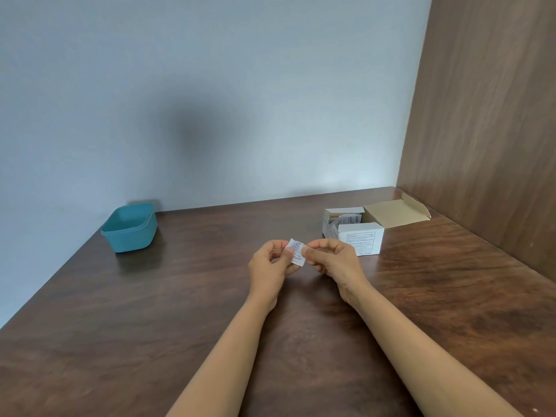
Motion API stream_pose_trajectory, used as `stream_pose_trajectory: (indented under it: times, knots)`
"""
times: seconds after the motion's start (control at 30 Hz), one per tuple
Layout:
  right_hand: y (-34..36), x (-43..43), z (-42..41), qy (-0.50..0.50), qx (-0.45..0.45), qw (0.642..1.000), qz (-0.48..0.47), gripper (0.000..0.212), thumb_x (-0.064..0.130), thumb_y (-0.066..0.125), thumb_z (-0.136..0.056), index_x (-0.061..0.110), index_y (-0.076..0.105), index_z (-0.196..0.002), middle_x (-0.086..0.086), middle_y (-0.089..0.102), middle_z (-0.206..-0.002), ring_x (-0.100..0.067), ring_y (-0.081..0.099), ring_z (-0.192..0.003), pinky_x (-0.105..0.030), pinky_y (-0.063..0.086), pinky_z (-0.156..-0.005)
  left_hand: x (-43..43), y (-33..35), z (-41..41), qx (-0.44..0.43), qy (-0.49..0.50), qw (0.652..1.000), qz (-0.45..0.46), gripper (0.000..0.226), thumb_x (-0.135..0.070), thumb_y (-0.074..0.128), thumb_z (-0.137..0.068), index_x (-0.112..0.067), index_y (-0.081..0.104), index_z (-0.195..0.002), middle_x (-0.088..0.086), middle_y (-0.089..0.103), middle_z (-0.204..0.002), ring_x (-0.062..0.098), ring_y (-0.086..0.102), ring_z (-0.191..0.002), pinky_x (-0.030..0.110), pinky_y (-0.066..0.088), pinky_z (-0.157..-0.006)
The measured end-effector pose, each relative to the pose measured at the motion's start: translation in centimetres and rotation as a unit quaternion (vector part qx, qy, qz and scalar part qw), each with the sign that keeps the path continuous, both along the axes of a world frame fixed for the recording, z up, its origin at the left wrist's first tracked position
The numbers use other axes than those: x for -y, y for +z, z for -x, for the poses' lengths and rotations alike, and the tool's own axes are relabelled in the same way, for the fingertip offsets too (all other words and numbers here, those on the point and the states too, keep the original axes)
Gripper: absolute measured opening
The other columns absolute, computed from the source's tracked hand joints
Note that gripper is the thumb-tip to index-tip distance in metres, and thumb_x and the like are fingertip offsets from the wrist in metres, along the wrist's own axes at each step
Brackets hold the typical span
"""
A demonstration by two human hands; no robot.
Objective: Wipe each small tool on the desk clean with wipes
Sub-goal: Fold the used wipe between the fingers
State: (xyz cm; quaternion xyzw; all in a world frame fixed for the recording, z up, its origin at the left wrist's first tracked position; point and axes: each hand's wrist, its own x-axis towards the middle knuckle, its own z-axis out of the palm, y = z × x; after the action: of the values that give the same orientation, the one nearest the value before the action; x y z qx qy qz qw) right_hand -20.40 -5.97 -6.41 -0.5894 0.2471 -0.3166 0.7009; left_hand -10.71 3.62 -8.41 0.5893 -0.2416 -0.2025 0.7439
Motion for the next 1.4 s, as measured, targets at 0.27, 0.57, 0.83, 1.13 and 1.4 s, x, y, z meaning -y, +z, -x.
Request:
stream_pose_trajectory:
  times: [0.27, 0.57, 0.83, 1.13, 1.4]
  knots:
    - [0.1, -0.5, 0.5, 0.005, 0.005, 1.0, 0.009, 0.008, 0.003, 0.078, -0.073, 0.007, 0.074, -0.079, 0.002, 0.068, -0.063, -0.003, 0.051, -0.053, -0.016, 0.04, -0.053, -1.0, 1.3, 0.4, -0.098, -0.121, 0.988, 0.018, 0.018, -0.003, 0.053, -0.095, 0.002, 0.055, -0.113, 0.017, 0.067, -0.107, 0.023, 0.069, -0.092, 0.028, 0.059, -0.078]
    - [0.0, -0.8, 0.4, 0.001, 0.006, 1.0, 0.015, 0.019, -0.004, 0.079, -0.069, 0.005, 0.068, -0.081, -0.007, 0.064, -0.073, -0.006, 0.059, -0.062, -0.014, 0.048, -0.056, -1.2, 1.2, 0.7, -0.072, -0.128, 0.989, 0.018, 0.019, -0.003, 0.061, -0.091, 0.002, 0.063, -0.11, 0.017, 0.068, -0.104, 0.019, 0.069, -0.09, 0.029, 0.058, -0.082]
    - [0.1, -0.8, 0.6, 0.005, 0.001, 0.999, 0.045, 0.023, -0.009, 0.075, -0.071, 0.007, 0.072, -0.087, 0.0, 0.07, -0.068, -0.009, 0.066, -0.063, -0.017, 0.052, -0.059, -1.0, 0.6, 0.7, 0.006, -0.073, 0.997, -0.013, 0.015, -0.002, 0.059, -0.092, -0.001, 0.064, -0.107, 0.02, 0.069, -0.102, 0.02, 0.07, -0.085, 0.032, 0.059, -0.079]
    - [0.2, -0.7, 0.5, 0.005, 0.028, 1.0, -0.012, 0.019, -0.017, 0.062, -0.077, 0.0, 0.071, -0.08, -0.009, 0.071, -0.071, -0.014, 0.068, -0.069, -0.025, 0.059, -0.068, -1.3, 1.1, 1.0, -0.022, -0.078, 0.997, 0.012, 0.019, 0.008, 0.06, -0.088, -0.008, 0.07, -0.086, 0.013, 0.073, -0.085, 0.022, 0.071, -0.084, 0.025, 0.059, -0.073]
    - [0.2, -0.6, 0.4, -0.003, 0.002, 0.999, 0.05, 0.023, -0.016, 0.056, -0.08, 0.001, 0.071, -0.075, -0.014, 0.068, -0.079, -0.017, 0.066, -0.078, -0.023, 0.057, -0.069, -1.6, 1.7, 0.8, -0.065, -0.102, 0.993, 0.014, 0.023, 0.009, 0.053, -0.09, -0.002, 0.07, -0.079, 0.014, 0.071, -0.087, 0.019, 0.07, -0.085, 0.025, 0.059, -0.076]
